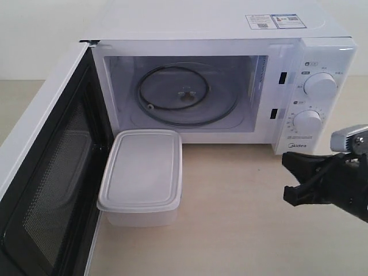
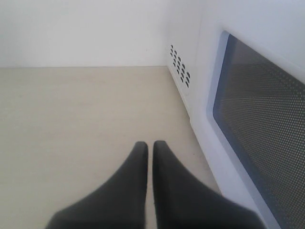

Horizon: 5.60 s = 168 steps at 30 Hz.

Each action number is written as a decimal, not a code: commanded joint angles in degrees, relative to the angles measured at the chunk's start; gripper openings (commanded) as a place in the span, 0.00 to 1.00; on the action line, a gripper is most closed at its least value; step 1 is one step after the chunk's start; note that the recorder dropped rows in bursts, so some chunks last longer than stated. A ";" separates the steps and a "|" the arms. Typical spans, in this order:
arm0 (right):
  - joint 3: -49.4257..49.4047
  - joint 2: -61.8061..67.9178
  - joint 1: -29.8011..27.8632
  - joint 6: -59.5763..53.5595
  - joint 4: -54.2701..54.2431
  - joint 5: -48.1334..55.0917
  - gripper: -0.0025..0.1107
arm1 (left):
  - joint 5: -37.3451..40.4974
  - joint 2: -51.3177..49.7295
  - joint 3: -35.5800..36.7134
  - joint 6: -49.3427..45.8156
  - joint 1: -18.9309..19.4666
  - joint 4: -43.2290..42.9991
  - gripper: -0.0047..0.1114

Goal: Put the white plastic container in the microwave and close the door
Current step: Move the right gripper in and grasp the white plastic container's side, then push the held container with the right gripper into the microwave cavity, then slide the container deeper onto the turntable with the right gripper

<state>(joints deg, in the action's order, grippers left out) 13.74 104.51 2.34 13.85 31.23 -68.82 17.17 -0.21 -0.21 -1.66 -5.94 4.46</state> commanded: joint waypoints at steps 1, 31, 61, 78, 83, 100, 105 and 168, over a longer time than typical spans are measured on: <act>4.03 4.09 0.10 10.78 10.69 -1.14 0.02 | -0.22 0.21 0.21 -0.15 0.17 0.45 0.08; 22.96 4.48 10.96 65.74 33.83 11.48 0.02 | -0.22 0.21 0.21 -0.15 0.17 0.45 0.08; 36.70 14.00 14.96 95.73 47.55 13.01 0.34 | -0.22 0.21 0.21 -0.15 0.17 0.45 0.08; 38.95 14.00 16.67 102.43 47.75 14.32 0.34 | -0.22 0.21 0.21 -0.15 0.17 0.45 0.08; 38.95 14.00 17.76 102.43 47.65 15.66 0.34 | -0.22 0.21 0.21 -0.15 0.17 0.45 0.08; 38.95 13.65 17.65 102.34 48.35 16.56 0.02 | -0.22 0.21 0.21 -0.15 0.17 0.45 0.08; 38.95 10.84 17.65 101.14 50.94 16.83 0.02 | -0.22 0.21 0.21 -0.15 0.17 0.45 0.08; 14.93 -3.84 39.52 53.06 -52.57 3.10 0.02 | -0.22 0.21 0.21 -0.15 0.17 0.45 0.08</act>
<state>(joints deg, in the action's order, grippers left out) 28.60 101.50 40.13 69.55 -14.17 -62.88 17.17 -0.21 -0.21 -1.66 -5.82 4.46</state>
